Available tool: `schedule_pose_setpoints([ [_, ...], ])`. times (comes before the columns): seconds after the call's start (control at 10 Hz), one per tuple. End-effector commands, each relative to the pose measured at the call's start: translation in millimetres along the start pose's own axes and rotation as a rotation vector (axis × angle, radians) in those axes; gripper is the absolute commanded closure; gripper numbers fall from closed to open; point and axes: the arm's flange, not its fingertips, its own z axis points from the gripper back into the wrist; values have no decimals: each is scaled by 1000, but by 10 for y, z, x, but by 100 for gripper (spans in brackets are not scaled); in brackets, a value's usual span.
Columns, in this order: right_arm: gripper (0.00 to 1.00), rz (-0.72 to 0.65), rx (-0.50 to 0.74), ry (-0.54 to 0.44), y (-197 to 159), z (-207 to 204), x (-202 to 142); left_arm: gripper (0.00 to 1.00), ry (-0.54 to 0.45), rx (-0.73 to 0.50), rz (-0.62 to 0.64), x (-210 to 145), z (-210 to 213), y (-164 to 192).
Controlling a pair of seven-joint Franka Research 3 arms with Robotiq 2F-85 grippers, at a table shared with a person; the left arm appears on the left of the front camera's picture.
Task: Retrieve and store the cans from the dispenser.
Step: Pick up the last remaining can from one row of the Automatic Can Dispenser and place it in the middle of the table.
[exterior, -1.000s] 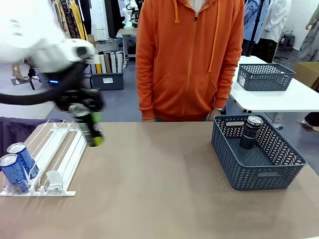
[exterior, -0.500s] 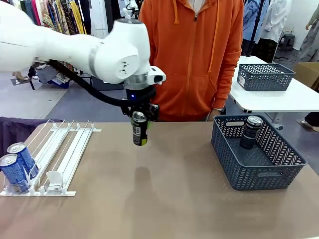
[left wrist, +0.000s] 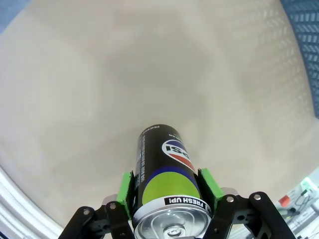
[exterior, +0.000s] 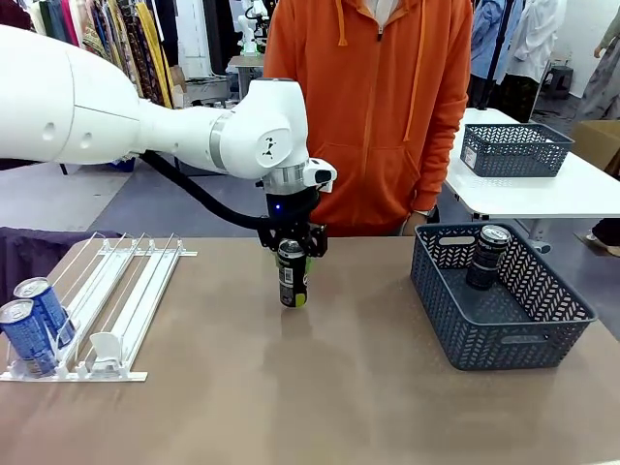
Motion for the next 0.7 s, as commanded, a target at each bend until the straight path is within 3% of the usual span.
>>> schedule_pose_setpoints([
  [0.0,0,19,21,-13,23,-12,22,100,-2,-41,-28,-43,19,38],
  [0.2,0,19,21,-13,23,-12,22,100,5,-25,-38,-42,-87,-1],
  [0.3,0,19,21,-13,23,-12,22,70,7,-31,-38,-44,-111,-8],
  [0.4,0,19,21,-13,23,-12,22,13,13,-31,-42,-58,-119,-21],
  [0.5,0,19,21,-13,23,-12,22,0,12,-21,-41,-54,-112,-24],
  [0.6,0,19,21,-13,23,-12,22,0,1,-11,-40,-72,-93,-29],
])
